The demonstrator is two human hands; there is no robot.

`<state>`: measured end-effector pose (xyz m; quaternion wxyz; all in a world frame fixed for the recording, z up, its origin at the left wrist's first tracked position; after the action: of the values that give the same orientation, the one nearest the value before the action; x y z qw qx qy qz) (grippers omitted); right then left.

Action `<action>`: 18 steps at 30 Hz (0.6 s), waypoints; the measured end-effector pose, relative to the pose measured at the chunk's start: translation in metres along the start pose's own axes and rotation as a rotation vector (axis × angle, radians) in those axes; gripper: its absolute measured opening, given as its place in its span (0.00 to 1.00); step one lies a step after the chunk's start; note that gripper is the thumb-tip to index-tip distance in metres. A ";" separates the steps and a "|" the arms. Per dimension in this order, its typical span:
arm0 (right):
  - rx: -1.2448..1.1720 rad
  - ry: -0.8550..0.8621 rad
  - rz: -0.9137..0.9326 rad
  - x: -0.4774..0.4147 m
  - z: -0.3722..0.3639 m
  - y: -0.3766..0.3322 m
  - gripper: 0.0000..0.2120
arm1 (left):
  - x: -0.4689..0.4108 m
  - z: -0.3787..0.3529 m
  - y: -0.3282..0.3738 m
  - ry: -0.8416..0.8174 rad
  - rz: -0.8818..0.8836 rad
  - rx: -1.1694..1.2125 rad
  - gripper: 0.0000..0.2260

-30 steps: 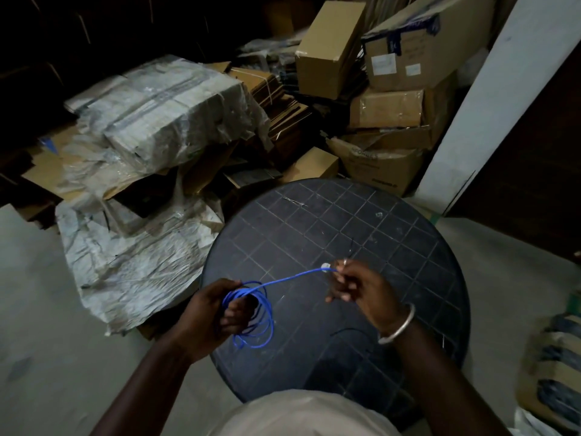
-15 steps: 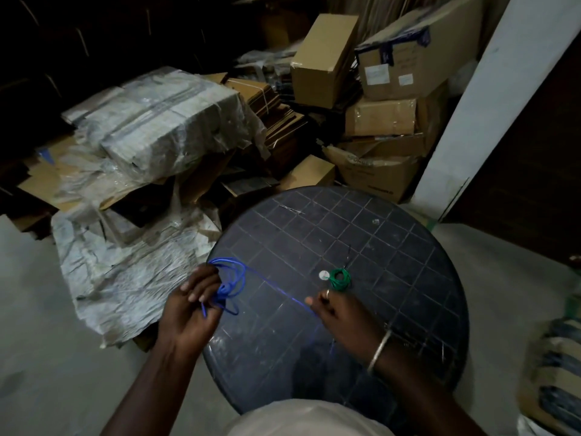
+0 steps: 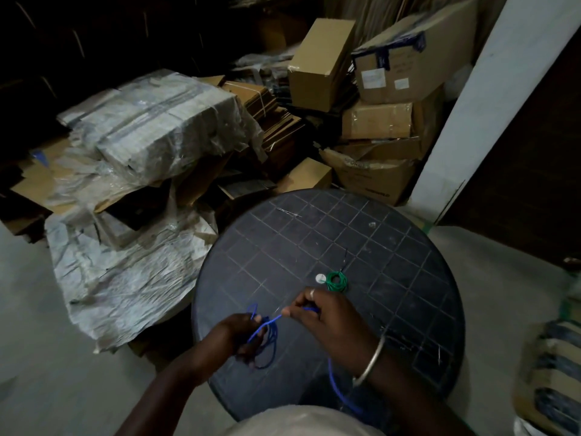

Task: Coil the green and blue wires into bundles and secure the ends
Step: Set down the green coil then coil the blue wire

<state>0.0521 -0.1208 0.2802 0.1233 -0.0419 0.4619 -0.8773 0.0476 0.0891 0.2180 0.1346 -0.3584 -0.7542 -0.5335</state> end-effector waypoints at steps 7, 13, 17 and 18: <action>-0.149 -0.143 -0.187 -0.015 0.020 0.024 0.14 | 0.030 0.000 0.024 -0.262 -0.009 0.511 0.15; 0.293 -0.073 -0.113 -0.014 0.018 0.051 0.05 | 0.025 0.013 0.050 -0.282 -0.256 1.169 0.13; 0.576 -0.237 0.034 0.009 -0.013 0.037 0.21 | 0.012 0.018 0.052 -0.088 -0.455 1.075 0.17; 0.594 -0.277 0.085 0.014 -0.023 0.028 0.22 | 0.009 0.012 0.052 -0.007 -0.505 0.875 0.18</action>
<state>0.0395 -0.1212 0.2432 0.2283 -0.1036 0.1660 -0.9537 0.0794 0.1124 0.2552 0.1365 -0.0763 -0.9708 -0.1820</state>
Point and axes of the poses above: each hand's wrist, its own x-axis away from the middle knuckle, its own z-axis out of the back of the hand, y = z × x, the point moved 3 cm from there along -x, towards the middle knuckle, and after that the axes turned 11 degrees about x, right-handed, at the moved point
